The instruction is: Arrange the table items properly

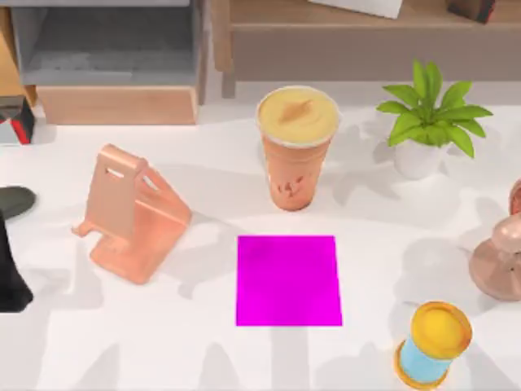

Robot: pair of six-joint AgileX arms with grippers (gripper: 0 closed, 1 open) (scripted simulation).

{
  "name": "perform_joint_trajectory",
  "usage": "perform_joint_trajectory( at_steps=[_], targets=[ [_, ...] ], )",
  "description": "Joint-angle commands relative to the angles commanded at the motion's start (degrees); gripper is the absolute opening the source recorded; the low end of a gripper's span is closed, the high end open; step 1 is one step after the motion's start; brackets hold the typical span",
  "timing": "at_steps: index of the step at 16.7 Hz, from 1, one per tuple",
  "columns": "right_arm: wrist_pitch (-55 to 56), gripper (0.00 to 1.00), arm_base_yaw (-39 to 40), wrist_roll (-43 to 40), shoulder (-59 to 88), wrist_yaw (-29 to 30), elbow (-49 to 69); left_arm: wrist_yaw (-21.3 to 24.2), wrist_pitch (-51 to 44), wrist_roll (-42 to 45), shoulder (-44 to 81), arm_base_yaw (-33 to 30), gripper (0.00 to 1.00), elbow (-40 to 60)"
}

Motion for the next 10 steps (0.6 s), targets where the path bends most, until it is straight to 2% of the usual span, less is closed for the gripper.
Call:
perform_joint_trajectory(
  at_steps=[5,10],
  targets=[
    [0.0,1.0,0.0,0.0,0.0,0.0,0.0,-0.15,-2.0,2.29,2.86,0.42,1.0,2.47],
    [0.0,1.0,0.0,0.0,0.0,0.0,0.0,-0.61,-11.18,12.56,16.77,2.01,1.0,14.51]
  ],
)
